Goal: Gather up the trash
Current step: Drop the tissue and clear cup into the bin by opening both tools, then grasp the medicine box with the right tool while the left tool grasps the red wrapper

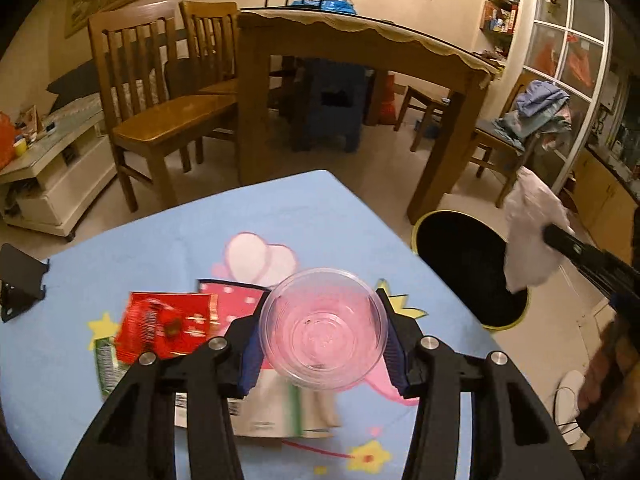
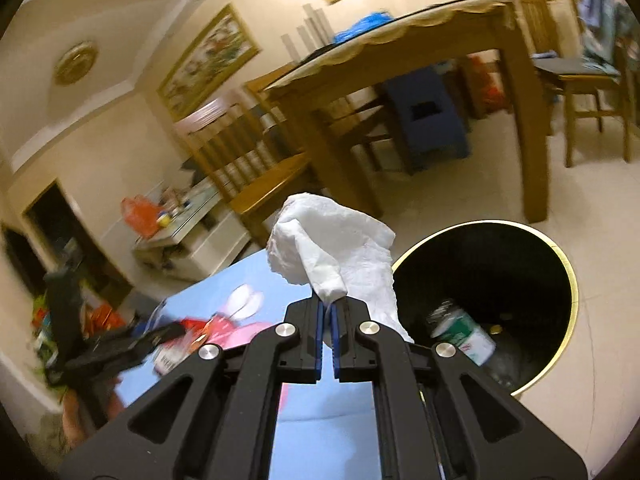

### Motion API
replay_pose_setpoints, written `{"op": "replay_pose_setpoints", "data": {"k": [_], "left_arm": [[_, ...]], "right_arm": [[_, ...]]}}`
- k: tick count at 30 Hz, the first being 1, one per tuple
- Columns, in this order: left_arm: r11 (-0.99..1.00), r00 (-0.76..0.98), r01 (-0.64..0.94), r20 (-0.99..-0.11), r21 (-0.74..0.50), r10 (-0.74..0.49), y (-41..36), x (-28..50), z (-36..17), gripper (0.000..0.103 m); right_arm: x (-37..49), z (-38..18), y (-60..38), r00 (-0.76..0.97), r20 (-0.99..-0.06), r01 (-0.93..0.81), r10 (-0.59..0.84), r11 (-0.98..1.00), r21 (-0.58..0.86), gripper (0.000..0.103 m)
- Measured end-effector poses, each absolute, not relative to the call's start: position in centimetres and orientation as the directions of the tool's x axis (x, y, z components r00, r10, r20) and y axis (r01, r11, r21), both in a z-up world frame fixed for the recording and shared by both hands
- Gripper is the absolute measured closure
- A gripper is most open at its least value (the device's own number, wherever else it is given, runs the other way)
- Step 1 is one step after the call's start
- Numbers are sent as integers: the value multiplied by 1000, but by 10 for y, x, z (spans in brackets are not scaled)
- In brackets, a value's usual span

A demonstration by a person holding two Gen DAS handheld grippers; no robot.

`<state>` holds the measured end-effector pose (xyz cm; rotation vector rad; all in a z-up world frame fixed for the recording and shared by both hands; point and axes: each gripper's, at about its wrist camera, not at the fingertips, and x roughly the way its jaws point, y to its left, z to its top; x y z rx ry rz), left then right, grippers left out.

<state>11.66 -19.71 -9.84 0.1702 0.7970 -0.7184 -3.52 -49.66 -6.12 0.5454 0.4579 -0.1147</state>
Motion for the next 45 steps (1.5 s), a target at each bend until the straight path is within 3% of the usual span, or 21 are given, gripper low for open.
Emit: {"op": "replay_pose_setpoints", "data": {"k": [4, 7, 8, 9, 11, 20, 24, 30, 36, 41, 43, 45], "left_arm": [[720, 456, 683, -698, -123, -552, -221, 102, -95, 55], [697, 434, 706, -701, -125, -566, -237, 93, -97, 55], [691, 428, 712, -703, -124, -568, -243, 91, -99, 55], [681, 419, 722, -706, -122, -571, -252, 88, -101, 55], [669, 409, 734, -711, -117, -572, -263, 85, -105, 55], [628, 360, 771, -739, -109, -570, -333, 82, -119, 55], [600, 331, 793, -753, -105, -569, -367, 80, -126, 55], [574, 292, 813, -788, -94, -542, -423, 85, -143, 54], [581, 296, 810, -797, -82, -526, -438, 80, -154, 35], [595, 318, 801, -795, -67, -517, -419, 73, -148, 33], [611, 351, 790, -775, -57, -526, -398, 63, -138, 7], [629, 398, 777, -755, -24, -520, -375, 53, -129, 7]], "right_arm": [[-28, -59, -519, 885, -454, 309, -100, 856, 415, 99], [-11, -87, -539, 832, -545, 382, -105, 821, 424, 96], [-7, -95, -543, 810, -577, 406, -103, 809, 425, 87], [-1, -109, -550, 775, -624, 445, -99, 787, 427, 64], [-2, -121, -560, 751, -652, 490, -106, 752, 442, 52], [-47, -97, -586, 818, -524, 530, -237, 663, 528, 37], [-72, -75, -593, 803, -470, 581, -367, 660, 477, 25], [-94, -60, -595, 771, -445, 624, -455, 677, 391, 23], [-109, -55, -601, 749, -429, 655, -506, 664, 360, 20], [-107, -52, -594, 755, -426, 644, -498, 687, 337, 19], [-101, -51, -588, 765, -427, 628, -483, 707, 326, 18], [-92, -51, -580, 781, -430, 599, -453, 736, 314, 17]]}}
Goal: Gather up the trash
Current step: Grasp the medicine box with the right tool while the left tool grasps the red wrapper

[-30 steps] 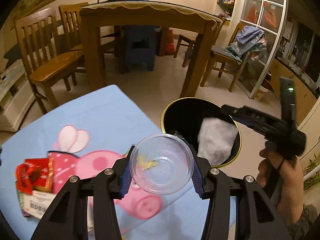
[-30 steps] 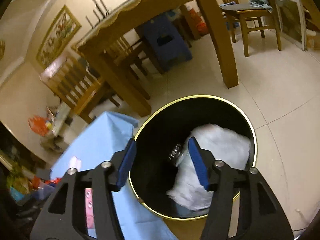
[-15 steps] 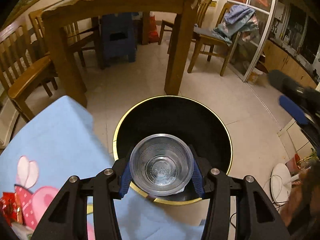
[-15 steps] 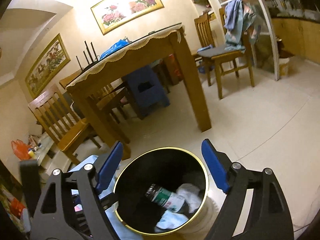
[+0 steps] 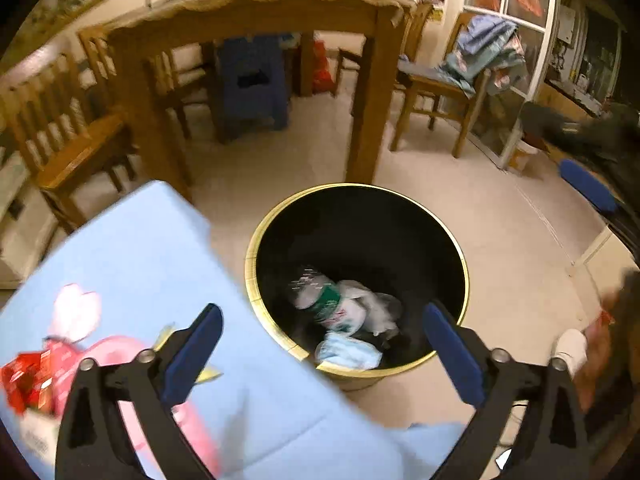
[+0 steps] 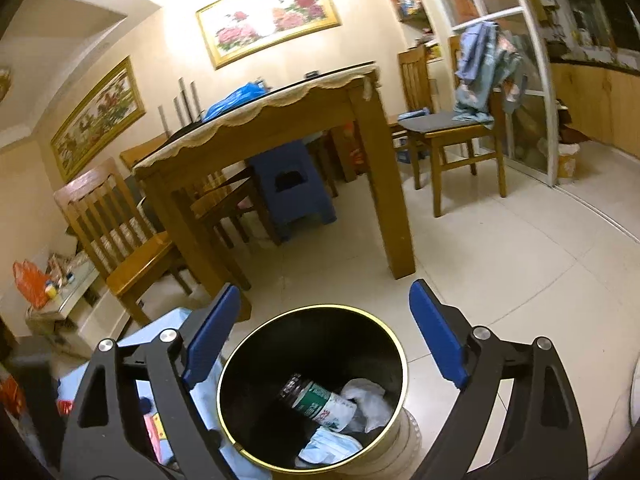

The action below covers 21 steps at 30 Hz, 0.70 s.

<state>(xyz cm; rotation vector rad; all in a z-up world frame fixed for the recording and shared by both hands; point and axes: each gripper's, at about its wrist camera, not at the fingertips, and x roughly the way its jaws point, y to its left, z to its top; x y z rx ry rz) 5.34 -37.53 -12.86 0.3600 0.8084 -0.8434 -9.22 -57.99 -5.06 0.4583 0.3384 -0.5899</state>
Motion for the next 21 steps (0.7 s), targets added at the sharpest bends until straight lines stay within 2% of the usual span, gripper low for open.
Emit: {"op": "replay_pose_setpoints", "data": {"k": [4, 8, 13, 17, 21], "left_arm": [[642, 452, 767, -730, 24, -512, -317, 28, -118, 7], [677, 488, 734, -733, 52, -474, -233, 5, -124, 7], [805, 562, 589, -749, 65, -351, -117, 13, -140, 7], [900, 650, 424, -726, 101, -224, -35, 33, -138, 7], [952, 695, 306, -690, 29, -202, 34, 50, -123, 7]], "right_arm": [[-70, -50, -557, 846, -423, 469, -324, 830, 302, 17], [-35, -57, -507, 898, -439, 178, -22, 932, 316, 17], [4, -78, -393, 787, -539, -181, 301, 947, 265, 15], [25, -90, -310, 693, -596, -347, 406, 912, 219, 13], [65, -81, -255, 587, -682, -496, 437, 859, 124, 11]]}}
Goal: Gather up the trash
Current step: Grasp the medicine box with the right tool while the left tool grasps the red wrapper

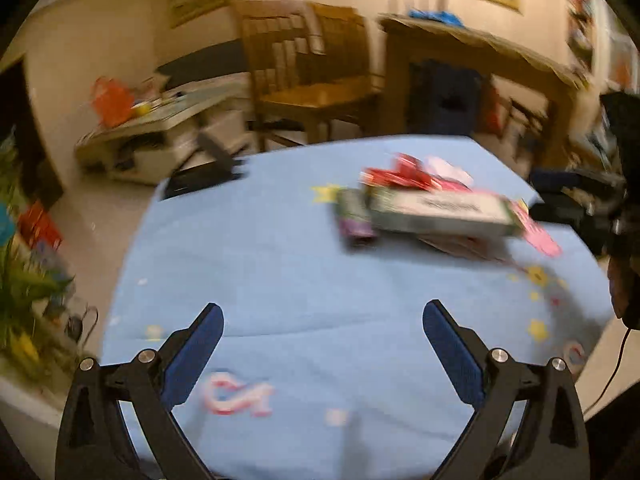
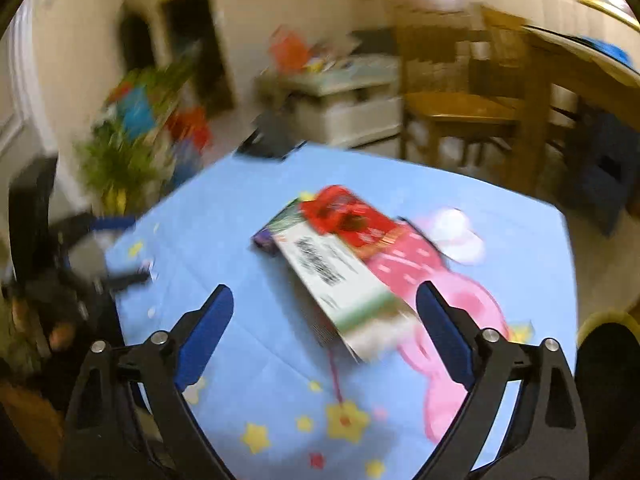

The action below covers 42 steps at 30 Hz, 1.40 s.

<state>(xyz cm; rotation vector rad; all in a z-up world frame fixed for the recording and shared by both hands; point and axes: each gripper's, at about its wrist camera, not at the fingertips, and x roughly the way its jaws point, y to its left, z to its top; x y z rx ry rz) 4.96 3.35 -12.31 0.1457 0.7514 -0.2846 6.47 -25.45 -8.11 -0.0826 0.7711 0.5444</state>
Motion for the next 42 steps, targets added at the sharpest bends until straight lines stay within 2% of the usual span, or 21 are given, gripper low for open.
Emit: {"op": "replay_pose_setpoints", "data": {"k": [2, 5, 9, 10, 11, 12, 13, 14, 17, 22, 25, 26, 30, 33, 35, 37, 39, 42], "left_arm": [[960, 704, 279, -680, 0, -204, 51, 54, -119, 7], [966, 712, 257, -669, -34, -213, 72, 51, -121, 7], [960, 709, 267, -659, -82, -253, 84, 46, -122, 7], [959, 710, 271, -654, -89, -261, 85, 46, -122, 7], [958, 711, 272, -652, -92, -264, 82, 42, -123, 7], [956, 708, 276, -652, -97, -271, 81, 42, -123, 7], [954, 704, 282, -653, -104, -279, 82, 44, -124, 7], [952, 701, 286, -654, -108, -284, 82, 43, -124, 7], [950, 702, 288, -649, -117, -293, 82, 43, -124, 7], [951, 698, 287, -655, -114, -290, 84, 45, -125, 7], [945, 686, 302, -660, -124, -305, 82, 52, -124, 7], [943, 681, 307, -663, -128, -311, 79, 56, -124, 7], [915, 656, 381, -658, -136, -371, 46, 77, -114, 7], [887, 656, 457, -647, -70, -389, 0, 94, -104, 7], [865, 652, 502, -650, -17, -391, -31, 105, -101, 7], [845, 643, 534, -660, 24, -387, -63, 121, -103, 7], [817, 599, 577, -688, 15, -410, -90, 139, -110, 8], [804, 551, 593, -744, 31, -378, -117, 165, -132, 19]], "right_arm": [[87, -86, -225, 503, -763, -567, 407, 821, 65, 15], [121, -101, -204, 420, -856, -586, 300, 810, -3, 55], [138, -110, -193, 385, -885, -590, 264, 807, -16, 55], [139, -111, -194, 385, -889, -590, 248, 807, -30, 52], [140, -111, -192, 387, -892, -592, 234, 805, -46, 41], [139, -113, -190, 394, -893, -592, 217, 803, -66, 34], [140, -115, -188, 406, -894, -593, 188, 799, -102, 32], [144, -117, -185, 403, -899, -598, 173, 793, -116, 32], [149, -127, -185, 338, -926, -608, 169, 790, -78, 49], [127, -121, -177, 303, -926, -654, 223, 756, -32, 50], [98, -95, -195, 348, -866, -631, 359, 773, 68, 51], [86, -85, -211, 362, -818, -610, 447, 777, 155, 51], [60, -90, -279, 446, -671, -468, 592, 793, 390, 51], [44, -106, -353, 592, -513, -294, 621, 760, 580, 51], [31, -115, -391, 672, -432, -223, 601, 720, 657, 51], [25, -113, -420, 718, -410, -173, 562, 715, 678, 51], [20, -103, -433, 742, -389, -180, 546, 722, 668, 51], [14, -100, -456, 764, -362, -153, 534, 695, 702, 51]]}}
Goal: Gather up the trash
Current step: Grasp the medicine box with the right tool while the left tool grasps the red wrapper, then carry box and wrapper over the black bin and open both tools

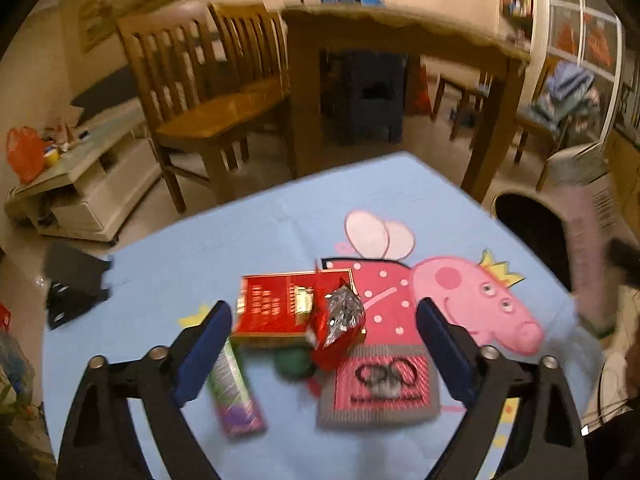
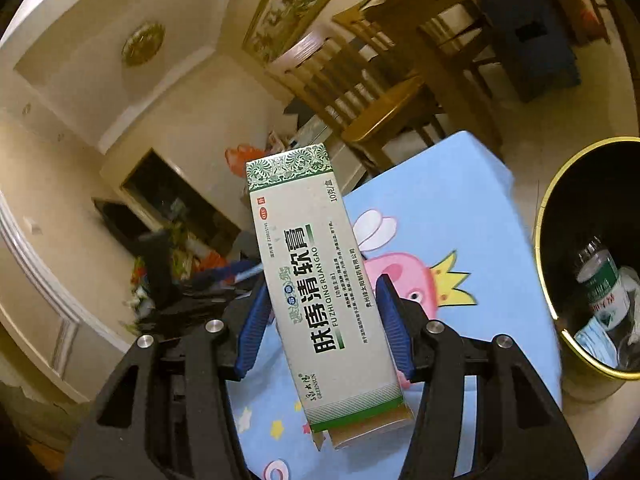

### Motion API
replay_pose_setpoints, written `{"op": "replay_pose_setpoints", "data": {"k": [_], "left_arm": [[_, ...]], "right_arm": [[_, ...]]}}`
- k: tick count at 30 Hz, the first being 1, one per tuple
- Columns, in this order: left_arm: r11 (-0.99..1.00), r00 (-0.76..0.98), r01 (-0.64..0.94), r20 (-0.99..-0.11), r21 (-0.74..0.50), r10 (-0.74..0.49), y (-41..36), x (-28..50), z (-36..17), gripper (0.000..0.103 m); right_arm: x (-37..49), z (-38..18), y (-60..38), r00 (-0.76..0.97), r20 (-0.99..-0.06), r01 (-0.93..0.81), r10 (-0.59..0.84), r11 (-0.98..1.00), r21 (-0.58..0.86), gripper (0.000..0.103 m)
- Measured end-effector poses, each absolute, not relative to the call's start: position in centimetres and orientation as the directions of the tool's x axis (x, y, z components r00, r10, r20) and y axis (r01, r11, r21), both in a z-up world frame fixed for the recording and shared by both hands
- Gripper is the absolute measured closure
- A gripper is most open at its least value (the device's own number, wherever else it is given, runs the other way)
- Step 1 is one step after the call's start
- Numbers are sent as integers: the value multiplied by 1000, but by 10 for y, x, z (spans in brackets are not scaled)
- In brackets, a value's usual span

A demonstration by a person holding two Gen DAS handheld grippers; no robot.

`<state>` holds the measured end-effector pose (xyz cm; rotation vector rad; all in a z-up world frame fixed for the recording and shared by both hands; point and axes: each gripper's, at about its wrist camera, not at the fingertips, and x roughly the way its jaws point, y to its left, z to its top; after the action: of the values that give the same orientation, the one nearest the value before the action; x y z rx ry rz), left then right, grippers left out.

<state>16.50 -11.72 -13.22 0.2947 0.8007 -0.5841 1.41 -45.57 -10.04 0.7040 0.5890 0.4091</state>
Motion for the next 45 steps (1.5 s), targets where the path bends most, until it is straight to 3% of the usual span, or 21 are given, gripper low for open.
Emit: {"op": "replay_pose_setpoints", "data": {"k": [2, 6, 11, 16, 24, 28, 34, 35, 38, 39, 42, 45], "left_arm": [[802, 524, 596, -776, 39, -352, -127, 175, -147, 32], [800, 488, 600, -802, 20, -346, -131, 183, -162, 73], [816, 530, 578, -765, 9, -366, -124, 169, -152, 79], [814, 545, 575, -705, -80, -454, -111, 146, -130, 79], [863, 540, 497, -745, -93, -391, -118, 144, -140, 82], [861, 627, 508, -682, -7, -376, -136, 126, -108, 82], [780, 579, 624, -647, -39, -496, -197, 107, -75, 82], [764, 566, 644, -646, -40, -512, -212, 106, -72, 82], [715, 514, 696, -646, -71, -564, -250, 101, -72, 82], [695, 498, 716, -647, -69, -577, -269, 99, -72, 82], [653, 451, 753, -657, -84, -604, -307, 95, -78, 82], [624, 412, 777, -679, -86, -608, -346, 88, -89, 82]], "right_arm": [[13, -98, -462, 768, -363, -147, 528, 696, 702, 51], [2, -91, -476, 785, -335, -158, 522, 691, 706, 51], [-3, -87, -481, 802, -320, -147, 504, 686, 713, 51], [-3, -86, -478, 817, -312, -137, 486, 688, 713, 51], [-16, -85, -485, 845, -355, -47, 400, 717, 695, 51], [-27, -71, -507, 885, -432, 117, 174, 815, 568, 51], [-23, -78, -541, 861, -507, 316, -43, 826, 467, 50], [-17, -86, -544, 836, -546, 350, -62, 827, 441, 48], [-6, -110, -553, 759, -644, 439, -100, 808, 393, 29], [-10, -113, -558, 751, -649, 471, -122, 788, 397, 28], [-31, -106, -572, 805, -581, 470, -119, 725, 504, 22], [-53, -91, -581, 828, -524, 497, -198, 692, 523, 18]]}}
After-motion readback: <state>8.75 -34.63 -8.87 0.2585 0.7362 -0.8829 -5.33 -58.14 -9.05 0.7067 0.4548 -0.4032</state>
